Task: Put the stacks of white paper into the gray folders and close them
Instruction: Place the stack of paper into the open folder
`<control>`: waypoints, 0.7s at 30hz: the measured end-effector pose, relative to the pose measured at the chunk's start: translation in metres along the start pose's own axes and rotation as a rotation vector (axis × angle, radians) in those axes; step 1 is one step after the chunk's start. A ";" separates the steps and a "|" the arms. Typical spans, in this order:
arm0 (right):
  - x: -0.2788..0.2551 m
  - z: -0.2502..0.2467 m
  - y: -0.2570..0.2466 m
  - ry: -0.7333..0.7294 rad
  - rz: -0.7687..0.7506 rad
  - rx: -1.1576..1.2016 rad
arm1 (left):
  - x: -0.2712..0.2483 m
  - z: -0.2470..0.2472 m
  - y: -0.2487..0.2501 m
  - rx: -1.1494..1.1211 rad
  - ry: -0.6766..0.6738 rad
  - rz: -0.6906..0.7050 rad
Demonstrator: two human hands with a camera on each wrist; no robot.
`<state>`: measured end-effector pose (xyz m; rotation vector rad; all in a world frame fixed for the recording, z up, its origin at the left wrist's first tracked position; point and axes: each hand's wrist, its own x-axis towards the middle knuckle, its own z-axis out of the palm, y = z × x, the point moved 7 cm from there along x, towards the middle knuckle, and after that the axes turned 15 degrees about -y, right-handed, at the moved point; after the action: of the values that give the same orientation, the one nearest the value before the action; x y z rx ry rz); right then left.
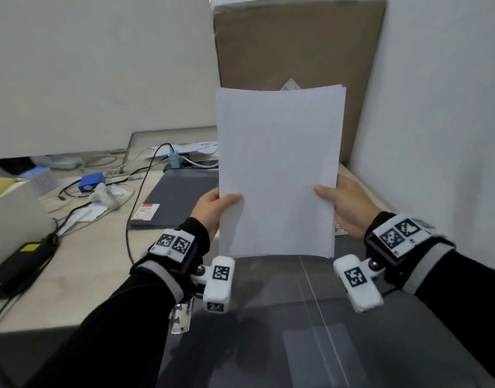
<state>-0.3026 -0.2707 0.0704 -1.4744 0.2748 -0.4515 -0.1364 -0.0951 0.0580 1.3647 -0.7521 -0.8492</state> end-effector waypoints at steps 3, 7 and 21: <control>-0.019 0.015 -0.007 0.045 -0.080 -0.060 | -0.007 0.004 0.010 -0.053 0.045 0.034; -0.032 0.028 0.008 0.044 -0.017 0.037 | -0.015 0.003 -0.005 -0.041 0.092 0.011; -0.051 0.006 0.053 0.219 0.239 -0.336 | -0.026 0.004 -0.050 0.441 0.012 -0.237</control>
<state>-0.3386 -0.2408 0.0134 -1.6937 0.7218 -0.3852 -0.1564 -0.0754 0.0090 1.8785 -0.8089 -0.8894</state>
